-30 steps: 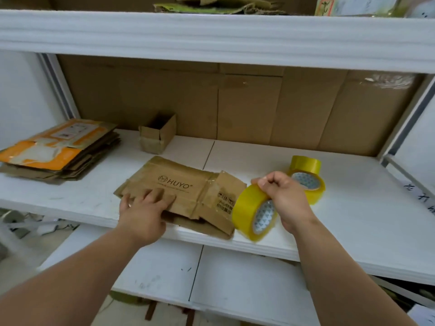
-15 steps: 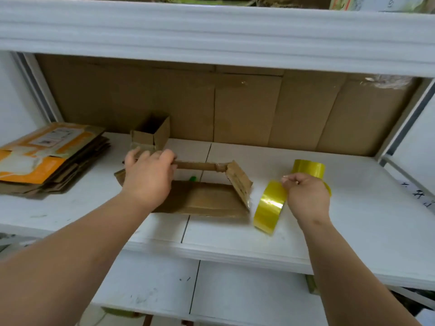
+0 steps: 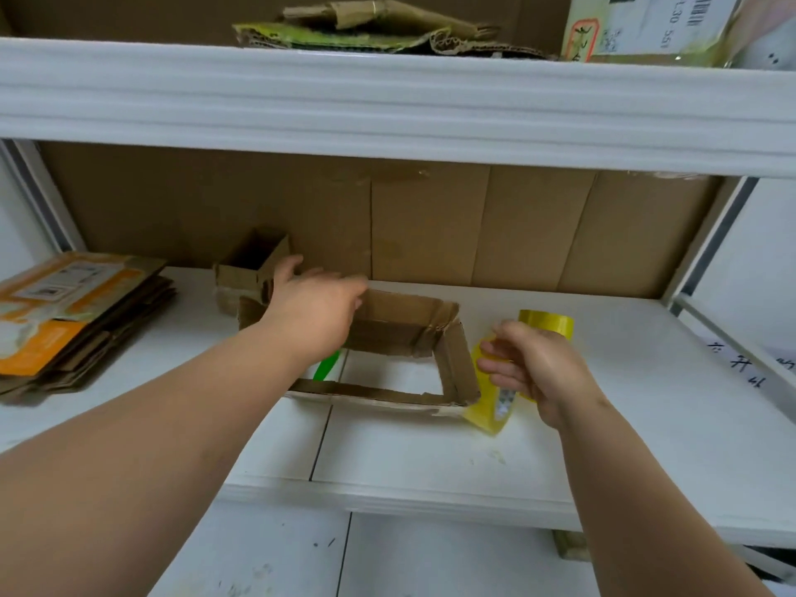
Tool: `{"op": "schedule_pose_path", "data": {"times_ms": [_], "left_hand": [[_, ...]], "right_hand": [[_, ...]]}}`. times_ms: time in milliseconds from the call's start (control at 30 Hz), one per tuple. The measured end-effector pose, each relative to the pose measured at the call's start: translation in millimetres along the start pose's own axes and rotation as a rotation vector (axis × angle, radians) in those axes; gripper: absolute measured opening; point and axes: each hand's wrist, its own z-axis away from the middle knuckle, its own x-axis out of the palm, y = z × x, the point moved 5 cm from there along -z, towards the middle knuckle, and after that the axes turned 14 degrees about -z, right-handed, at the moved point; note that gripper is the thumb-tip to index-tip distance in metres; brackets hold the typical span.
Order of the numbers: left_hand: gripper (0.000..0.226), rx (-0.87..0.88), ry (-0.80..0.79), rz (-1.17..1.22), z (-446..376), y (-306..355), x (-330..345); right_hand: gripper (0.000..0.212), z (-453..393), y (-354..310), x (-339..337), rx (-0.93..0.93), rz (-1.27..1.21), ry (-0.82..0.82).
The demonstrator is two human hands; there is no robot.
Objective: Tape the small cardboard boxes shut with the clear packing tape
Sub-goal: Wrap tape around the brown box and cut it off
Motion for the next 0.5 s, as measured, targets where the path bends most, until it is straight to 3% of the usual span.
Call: {"op": "schedule_pose_path", "data": {"times_ms": [133,300,433,500], "left_hand": [[0.026,-0.017,-0.057,-0.008,-16,10,2],[0.03,-0.033,-0.091,0.044,-24,14,7],[0.051,-0.144,0.011,-0.014,-15,-21,3],[0.066,-0.283,0.047,-0.082,-1,-55,2]], "right_hand": [[0.069,-2,-1,8,-0.03,0.236,-0.009],[0.036,-14,2,17,-0.089,0.27,0.08],[0.041,-24,4,13,-0.119,0.215,0.151],[0.036,-29,4,8,-0.125,0.211,0.174]]}}
